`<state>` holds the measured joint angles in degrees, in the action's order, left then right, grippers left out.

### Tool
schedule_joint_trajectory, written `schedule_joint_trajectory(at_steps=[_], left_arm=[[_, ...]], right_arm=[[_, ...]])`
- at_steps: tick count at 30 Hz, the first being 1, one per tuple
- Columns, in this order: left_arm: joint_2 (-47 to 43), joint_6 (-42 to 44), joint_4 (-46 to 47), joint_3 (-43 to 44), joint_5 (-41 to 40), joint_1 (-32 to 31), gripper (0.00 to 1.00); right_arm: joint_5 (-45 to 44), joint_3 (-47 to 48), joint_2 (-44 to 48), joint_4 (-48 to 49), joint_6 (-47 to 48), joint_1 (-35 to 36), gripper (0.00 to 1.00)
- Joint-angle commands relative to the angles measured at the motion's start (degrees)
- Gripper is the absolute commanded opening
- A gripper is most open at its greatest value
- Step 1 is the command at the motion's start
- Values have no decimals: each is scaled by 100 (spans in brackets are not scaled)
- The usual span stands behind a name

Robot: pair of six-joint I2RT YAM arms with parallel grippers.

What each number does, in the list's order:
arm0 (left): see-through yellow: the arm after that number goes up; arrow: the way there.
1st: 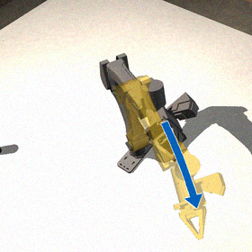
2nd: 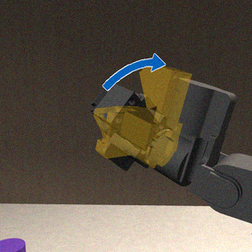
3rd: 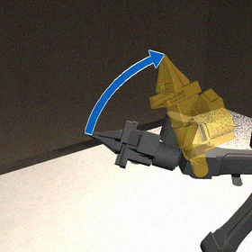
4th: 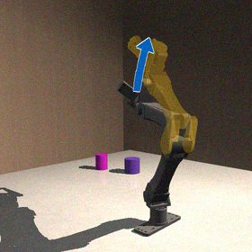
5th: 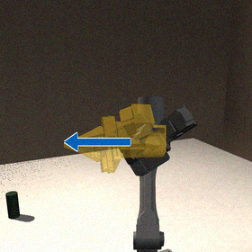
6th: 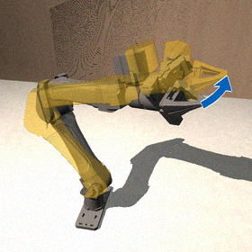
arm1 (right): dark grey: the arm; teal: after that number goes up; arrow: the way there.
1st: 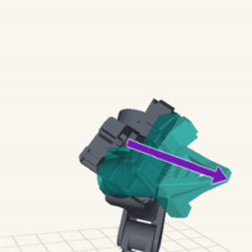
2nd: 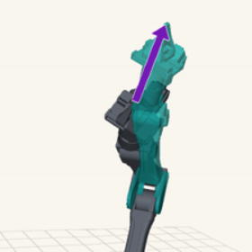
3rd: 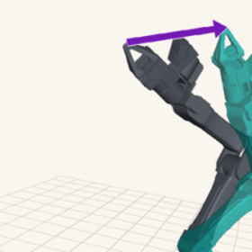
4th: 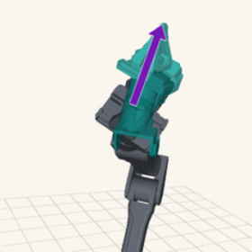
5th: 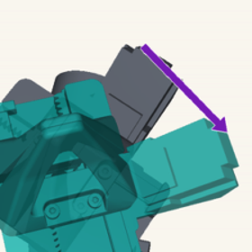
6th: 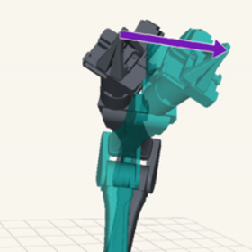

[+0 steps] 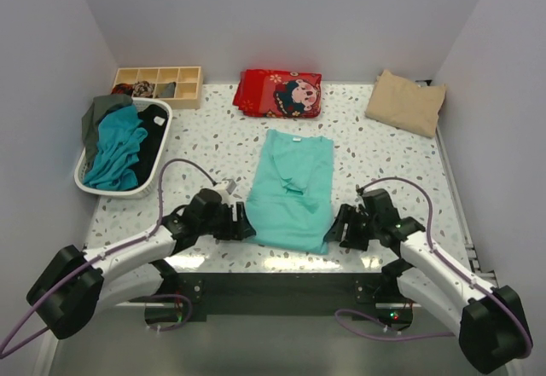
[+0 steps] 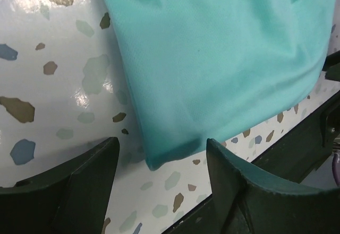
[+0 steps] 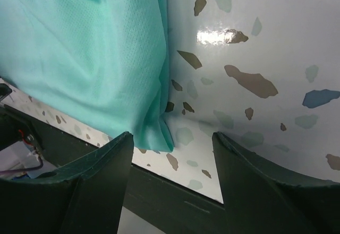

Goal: Fold and stack the t-shirts
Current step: Grab one side of the 2/3 rectangular tshirt with both arms

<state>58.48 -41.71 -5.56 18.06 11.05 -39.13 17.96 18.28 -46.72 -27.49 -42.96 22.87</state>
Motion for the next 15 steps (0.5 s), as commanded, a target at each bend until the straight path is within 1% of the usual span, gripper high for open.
schedule_joint_trajectory(at_steps=[1, 4, 8, 12, 15], left_arm=[[233, -144, 925, -145, 46, -15, 69], [278, -223, 1074, -250, 239, -15, 65], [269, -346, 1285, -461, 380, -15, 60], [278, -425, 1347, -567, 372, -6, 56], [305, -452, 1356, -567, 267, -15, 49]], right_arm=[[331, -44, -258, 472, -63, 33, 64], [411, -9, -460, 700, -107, 112, 62], [568, 87, -995, 1094, -98, 287, 60], [376, 202, -1365, 1280, -177, 648, 58], [201, 228, -1480, 1333, -309, 867, 56]])
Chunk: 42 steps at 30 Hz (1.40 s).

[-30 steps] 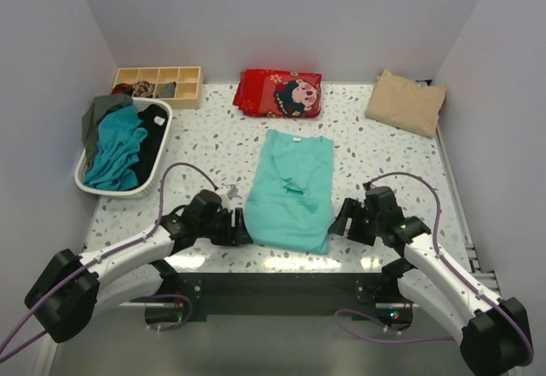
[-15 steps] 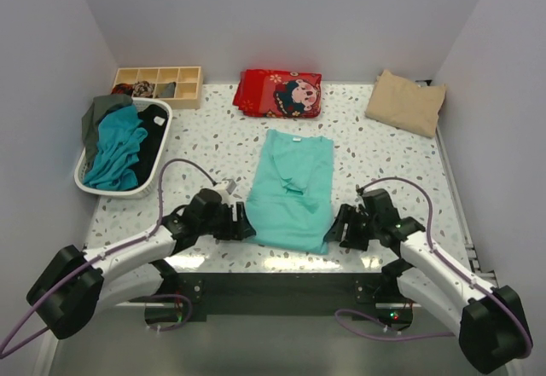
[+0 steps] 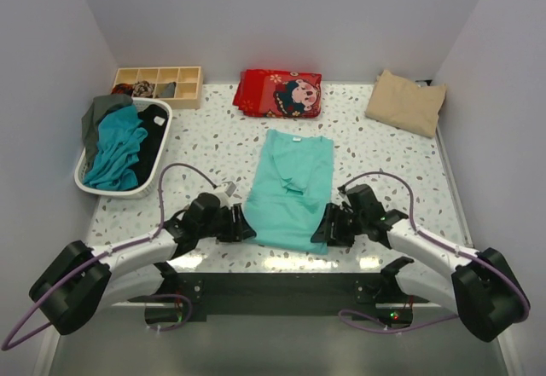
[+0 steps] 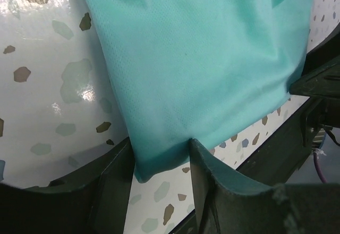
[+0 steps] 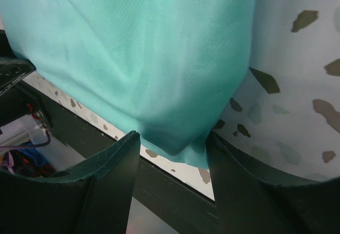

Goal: Fold and stack the t-shirts
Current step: Grab one side of the 2/3 rectangular tshirt with both arms, then fold the long partially folded tshirt into a neat square

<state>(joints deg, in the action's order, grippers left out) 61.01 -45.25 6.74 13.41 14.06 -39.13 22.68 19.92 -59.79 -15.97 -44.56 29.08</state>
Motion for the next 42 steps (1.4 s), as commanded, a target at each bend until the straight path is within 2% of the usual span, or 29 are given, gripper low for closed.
schedule_joint_trajectory(at_steps=[1, 3, 4, 5, 6, 7, 8, 9, 12, 25, 36, 42], left_arm=[[77, -115, 134, -110, -70, -7, 46], [104, -168, 178, -172, -79, -15, 42], [156, -177, 248, -189, -62, -24, 37], [174, -194, 266, -233, -62, -24, 35], [200, -177, 292, -242, -53, -15, 27], [226, -185, 327, -251, -44, -33, 23], [244, -185, 345, -268, -35, -33, 20], [262, -185, 354, -251, -9, -33, 11], [253, -124, 284, -67, 26, -33, 0], [507, 447, -1236, 1743, -343, -33, 0], [1193, 720, -1571, 2798, -774, 64, 0], [1632, 948, -1509, 3439, -686, 371, 0]], right_arm=[[-325, 56, -173, 182, -185, 299, 52], [-395, -23, -165, 269, -334, 431, 50], [-422, -50, -156, 287, -361, 467, 47], [-448, -85, -156, 287, -422, 537, 40], [-483, -102, -138, 296, -448, 572, 36], [-536, -120, -121, 305, -475, 590, 33], [-536, -155, -103, 348, -493, 599, 25], [-536, -155, -94, 375, -484, 599, 22], [-580, -42, 2, 349, -431, 616, 18], [-888, 1250, -156, -319, 280, 608, 18], [-1924, 2630, -683, -987, 983, 555, 19], [-2022, 3245, -1166, -961, 1388, 248, 17]])
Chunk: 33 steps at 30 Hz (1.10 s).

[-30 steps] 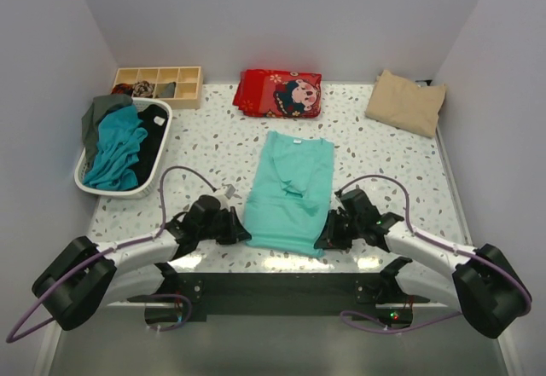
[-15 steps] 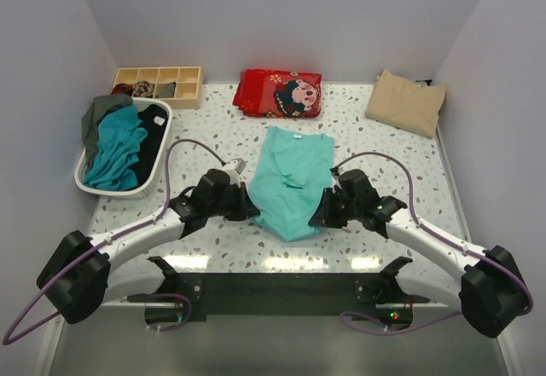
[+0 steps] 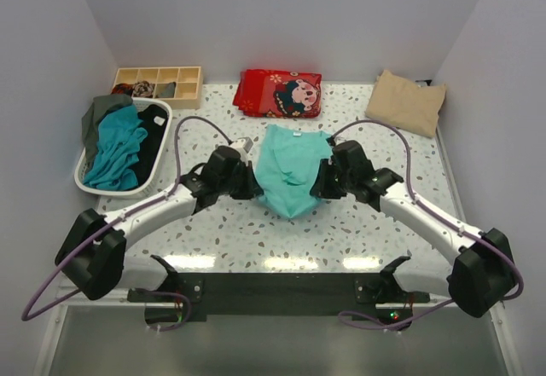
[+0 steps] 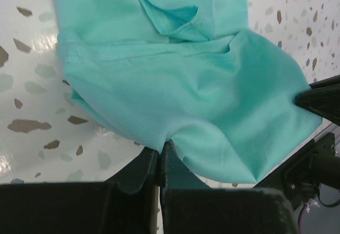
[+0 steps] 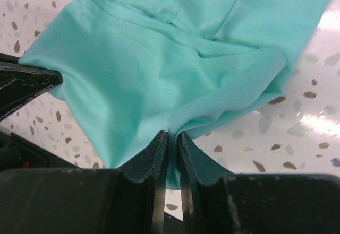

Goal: Fold and stack the t-shirts
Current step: Fold the long partially folded tshirt into a neat square

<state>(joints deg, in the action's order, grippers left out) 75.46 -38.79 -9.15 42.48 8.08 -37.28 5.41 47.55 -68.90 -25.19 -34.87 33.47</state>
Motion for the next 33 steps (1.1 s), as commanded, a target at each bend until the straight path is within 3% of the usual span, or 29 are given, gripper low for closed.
schedule_joint_trajectory(at_steps=[1, 8, 12, 15, 20, 21, 22, 23, 24, 25, 28, 30, 33], left_arm=[[249, 362, 80, 716, -70, 221, 0], [1144, 547, 290, 1446, 281, 747, 0], [1953, 635, 510, 2140, 563, 1029, 0], [2814, 723, 598, 3088, 817, 1284, 0], [4753, 794, 562, 5610, 1475, 1758, 3], [5098, 698, 615, 6022, 1634, 1829, 12], [5824, 636, 485, 6984, 1853, 1968, 52], [6118, 609, 127, 7411, 2151, 2022, 65], [6304, 661, -50, 7859, 2111, 2066, 89], [6358, 714, -165, 7855, 1962, 2154, 100], [5563, 837, 429, 6628, 1690, 2251, 100], [5147, 1003, 607, 5951, 1426, 2277, 100], [4575, 1049, 668, 5352, 1267, 2295, 100]], right_arm=[[-260, 640, -325, -39, 524, -305, 16], [136, 1317, -1036, 155, 876, -1105, 15], [346, 2055, -1905, 181, 1079, -1396, 14], [601, 2845, -2766, 286, 1114, -1650, 13], [883, 4883, -4629, 138, 1141, -2090, 9], [831, 5200, -4945, 128, 1149, -2134, 20], [787, 5838, -5471, -46, 1184, -2169, 45], [734, 6193, -5745, -204, 1245, -2187, 62], [490, 6675, -5922, -362, 1307, -2196, 80], [339, 6793, -6037, -599, 1351, -2213, 88], [-4, 6085, -5540, -23, 1395, -2240, 98], [-181, 5514, -4924, 320, 1448, -2240, 99], [239, 5387, -4623, 191, 1501, -2249, 99]])
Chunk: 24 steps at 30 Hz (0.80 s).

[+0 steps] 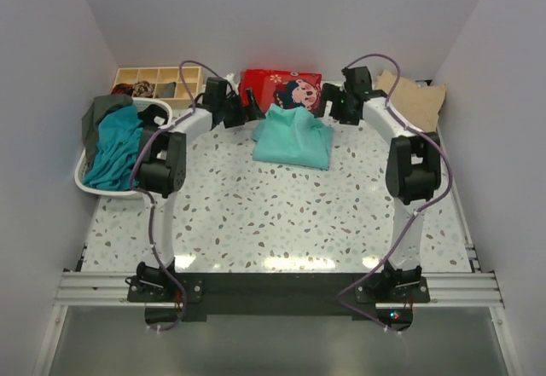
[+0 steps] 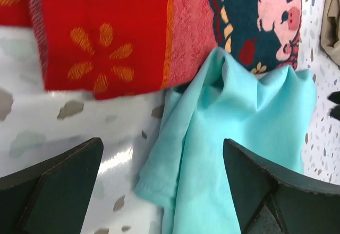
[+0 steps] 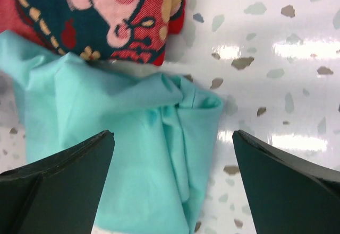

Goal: Fold and stack the t-shirts
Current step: Fold the long partially folded tshirt into a neat square, then smooth out wrinkles on the folded tshirt

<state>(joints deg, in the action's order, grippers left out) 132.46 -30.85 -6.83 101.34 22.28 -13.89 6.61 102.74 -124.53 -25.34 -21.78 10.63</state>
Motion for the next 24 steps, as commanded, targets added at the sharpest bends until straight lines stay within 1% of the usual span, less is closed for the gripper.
schedule_joint_trajectory(at_steps=[1, 2, 3, 5, 8, 10, 13, 15, 22, 24], left_arm=[[-1257, 238, 550, -667, -58, -35, 100], [-1302, 185, 664, -816, 56, -35, 100], [-1319, 141, 900, -1079, 161, -44, 100], [-1276, 18, 1130, -1256, 320, -35, 100], [-1188, -140, 1613, -1598, 662, -44, 100], [-1109, -193, 1938, -1679, 821, -44, 100], [-986, -88, 1984, -1696, 796, -44, 100], [-977, 26, 2010, -1784, 664, -52, 100], [-740, 70, 2160, -1872, 567, -79, 100], [-705, 175, 2064, -1863, 453, -131, 100]], right_arm=[[339, -131, 939, 162, 192, 44, 99], [628, -175, 965, 144, 183, 44, 99], [683, -410, 1018, 266, 148, 44, 99], [937, -832, 1115, 424, 78, 35, 99], [1166, -1228, 1255, 591, 25, 44, 99], [1333, -1352, 1256, 636, 16, 35, 98], [1527, -1564, 1168, 785, -19, 44, 97], [1641, -1660, 1107, 890, -54, 35, 93], [1808, -1696, 720, 1005, -63, 44, 85], [1729, -1652, 623, 961, -63, 35, 85]])
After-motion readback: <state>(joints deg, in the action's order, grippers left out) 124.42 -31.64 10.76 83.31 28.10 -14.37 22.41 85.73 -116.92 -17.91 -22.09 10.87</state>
